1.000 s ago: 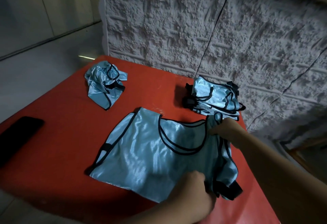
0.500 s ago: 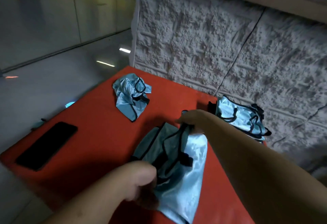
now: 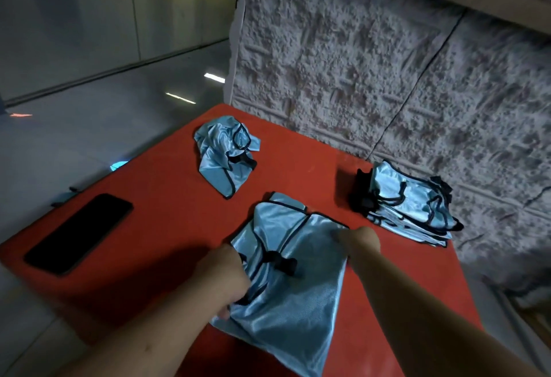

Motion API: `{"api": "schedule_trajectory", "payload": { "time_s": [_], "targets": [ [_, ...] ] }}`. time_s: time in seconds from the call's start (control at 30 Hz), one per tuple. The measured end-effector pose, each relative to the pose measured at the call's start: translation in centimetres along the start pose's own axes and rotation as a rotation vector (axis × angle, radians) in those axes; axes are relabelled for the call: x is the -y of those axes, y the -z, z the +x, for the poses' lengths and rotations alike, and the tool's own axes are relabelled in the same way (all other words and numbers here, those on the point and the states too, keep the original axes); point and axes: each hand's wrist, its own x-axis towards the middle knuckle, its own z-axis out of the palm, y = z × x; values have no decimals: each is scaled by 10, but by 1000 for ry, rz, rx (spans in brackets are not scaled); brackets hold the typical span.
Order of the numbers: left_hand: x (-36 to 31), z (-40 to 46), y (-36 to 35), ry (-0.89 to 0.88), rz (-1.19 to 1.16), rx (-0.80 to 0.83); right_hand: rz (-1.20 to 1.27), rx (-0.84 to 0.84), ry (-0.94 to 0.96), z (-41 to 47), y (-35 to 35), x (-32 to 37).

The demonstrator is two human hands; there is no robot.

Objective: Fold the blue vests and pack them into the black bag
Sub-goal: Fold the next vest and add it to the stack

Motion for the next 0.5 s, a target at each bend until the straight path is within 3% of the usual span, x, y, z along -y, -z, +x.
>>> {"api": "schedule_trajectory", "payload": {
  "time_s": [0.2,0.4,0.5],
  "targets": [
    [10,19,7,-3,56,-98,242,111,-65,-8,-3,-14],
    [1,34,-5,-113,-126,-180,307,-47,-149,-38,52,-94],
    [-4,40,-17,-136,-177,-159,289,-24,-191,-65,76,-131]
  ]
}}
